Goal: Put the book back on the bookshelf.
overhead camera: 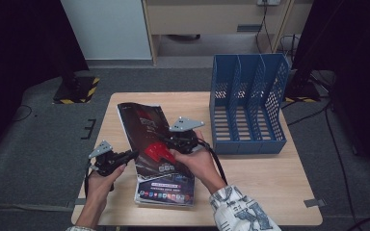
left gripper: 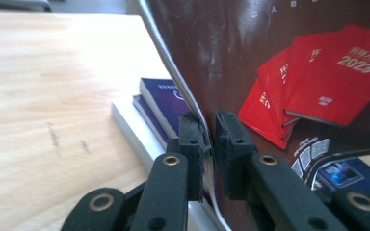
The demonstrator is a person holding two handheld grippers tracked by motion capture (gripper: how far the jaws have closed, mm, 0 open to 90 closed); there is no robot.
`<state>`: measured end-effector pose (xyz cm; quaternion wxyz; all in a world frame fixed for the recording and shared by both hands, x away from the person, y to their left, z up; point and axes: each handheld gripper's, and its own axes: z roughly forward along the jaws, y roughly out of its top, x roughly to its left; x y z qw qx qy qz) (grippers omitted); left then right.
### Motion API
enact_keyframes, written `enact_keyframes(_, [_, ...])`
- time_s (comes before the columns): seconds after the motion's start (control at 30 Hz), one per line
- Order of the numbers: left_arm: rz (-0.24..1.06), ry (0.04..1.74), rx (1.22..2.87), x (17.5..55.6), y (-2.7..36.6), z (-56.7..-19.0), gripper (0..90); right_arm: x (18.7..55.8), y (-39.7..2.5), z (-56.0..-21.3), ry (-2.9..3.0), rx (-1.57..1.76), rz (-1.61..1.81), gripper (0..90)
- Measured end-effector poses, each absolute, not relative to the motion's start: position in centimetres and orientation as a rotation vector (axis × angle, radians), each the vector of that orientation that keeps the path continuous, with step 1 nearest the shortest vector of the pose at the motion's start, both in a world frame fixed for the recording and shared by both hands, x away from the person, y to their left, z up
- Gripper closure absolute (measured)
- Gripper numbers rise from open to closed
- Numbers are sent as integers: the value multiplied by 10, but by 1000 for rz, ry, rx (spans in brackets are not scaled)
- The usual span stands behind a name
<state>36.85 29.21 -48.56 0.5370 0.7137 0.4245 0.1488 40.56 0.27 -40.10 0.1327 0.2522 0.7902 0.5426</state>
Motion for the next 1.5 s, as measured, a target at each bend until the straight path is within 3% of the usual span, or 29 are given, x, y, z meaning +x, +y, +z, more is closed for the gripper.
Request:
enact_keyframes(0.33, [487, 996, 1675, 362, 298, -472, 863, 404, -1, -398, 2279, 724, 1594, 852])
enact_keyframes(1.13, [555, 977, 1654, 355, 301, -467, 870, 400, 0, -398, 2271, 691, 1637, 828])
enact_keyframes(1.5, [551, 974, 1652, 355, 301, -467, 871, 398, -2, -392, 2276, 677, 1679, 743])
